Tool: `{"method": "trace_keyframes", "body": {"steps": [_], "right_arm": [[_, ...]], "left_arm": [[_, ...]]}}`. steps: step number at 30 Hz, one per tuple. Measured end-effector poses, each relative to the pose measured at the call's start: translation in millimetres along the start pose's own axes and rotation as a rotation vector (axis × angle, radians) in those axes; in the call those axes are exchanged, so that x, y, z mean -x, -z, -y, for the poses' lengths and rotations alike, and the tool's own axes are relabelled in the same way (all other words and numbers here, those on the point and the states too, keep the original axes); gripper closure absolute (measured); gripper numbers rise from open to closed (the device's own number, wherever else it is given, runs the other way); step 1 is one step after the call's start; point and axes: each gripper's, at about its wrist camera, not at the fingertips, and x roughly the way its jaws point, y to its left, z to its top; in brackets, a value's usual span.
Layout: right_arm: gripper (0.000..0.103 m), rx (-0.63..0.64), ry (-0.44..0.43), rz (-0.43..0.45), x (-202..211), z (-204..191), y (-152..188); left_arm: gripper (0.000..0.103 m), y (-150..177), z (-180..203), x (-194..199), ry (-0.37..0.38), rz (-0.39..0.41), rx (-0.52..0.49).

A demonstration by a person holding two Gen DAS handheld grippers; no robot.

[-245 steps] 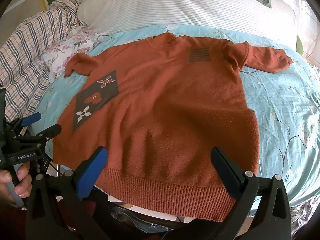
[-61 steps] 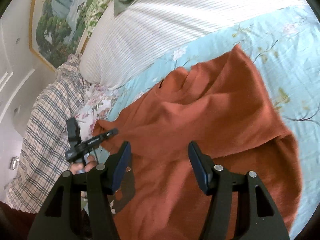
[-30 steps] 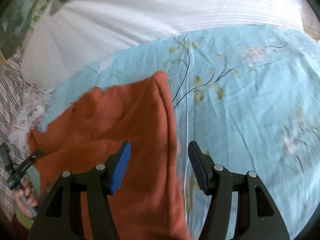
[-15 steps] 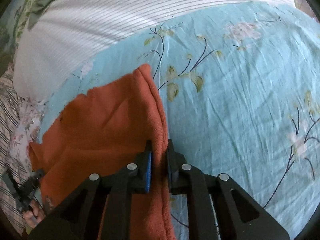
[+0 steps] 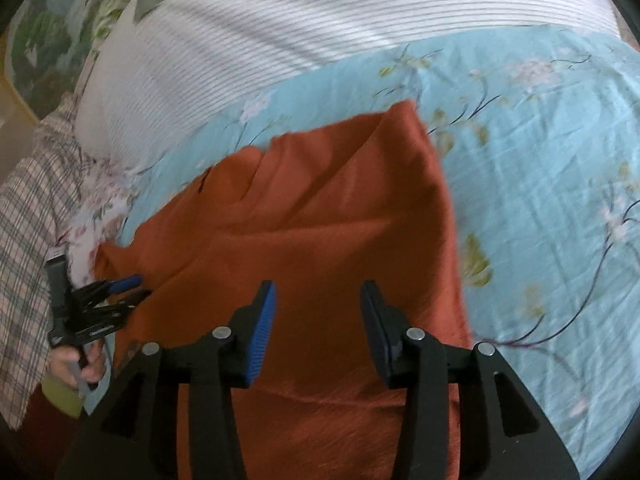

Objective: Fold small clothes

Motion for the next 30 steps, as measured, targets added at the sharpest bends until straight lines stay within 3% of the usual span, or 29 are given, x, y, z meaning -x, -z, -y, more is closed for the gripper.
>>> {"method": "trace_keyframes", "body": {"steps": [2, 3, 4, 5, 7, 12, 15, 18, 21, 25, 26, 27, 30], "right_arm": [[0.058, 0.005, 0.005, -0.005, 0, 3, 2], [0.058, 0.0, 0.008, -0.005, 0, 6, 2], [0.058, -0.009, 0.013, -0.002, 0, 7, 3], [0.058, -0.017, 0.016, 0.001, -2, 8, 2], [0.058, -0.037, 0.024, 0.01, -5, 10, 0], [0.058, -0.079, 0.052, 0.01, -10, 27, 0], [0.058, -0.061, 0.068, 0.025, -6, 20, -4], [0.058, -0.022, 0.094, 0.097, 3, 10, -16], [0.058, 0.015, 0.228, 0.133, -5, 13, -41], [0.058, -0.015, 0.267, 0.042, -40, 34, -65], [0.083, -0.01, 0.243, 0.013, -48, 38, -69], [0.09, -0.004, 0.227, 0.026, -47, 40, -72], [0.091, -0.051, 0.223, 0.091, -35, 48, -72]], "left_arm": [[0.054, 2, 5, -8, -0.016, -0.022, -0.048], [0.065, 3, 8, -8, -0.006, -0.015, -0.068], [0.087, 3, 10, -7, 0.024, -0.015, -0.077], [0.097, 3, 11, -5, 0.038, -0.013, -0.081], [0.099, 3, 12, 1, 0.001, 0.016, -0.078], [0.099, -8, -16, 39, -0.016, 0.159, 0.093], [0.099, -5, -19, 18, -0.031, 0.084, 0.099], [0.098, 1, -8, 14, -0.031, 0.064, 0.068], [0.098, 1, 1, 12, -0.039, 0.054, 0.053], [0.098, 0, -5, 8, -0.035, 0.033, 0.073], [0.098, -2, -5, 7, -0.031, 0.03, 0.075], [0.098, -3, -5, 8, -0.034, 0.028, 0.075], [0.098, -8, -4, 18, -0.036, 0.057, 0.076]]}}
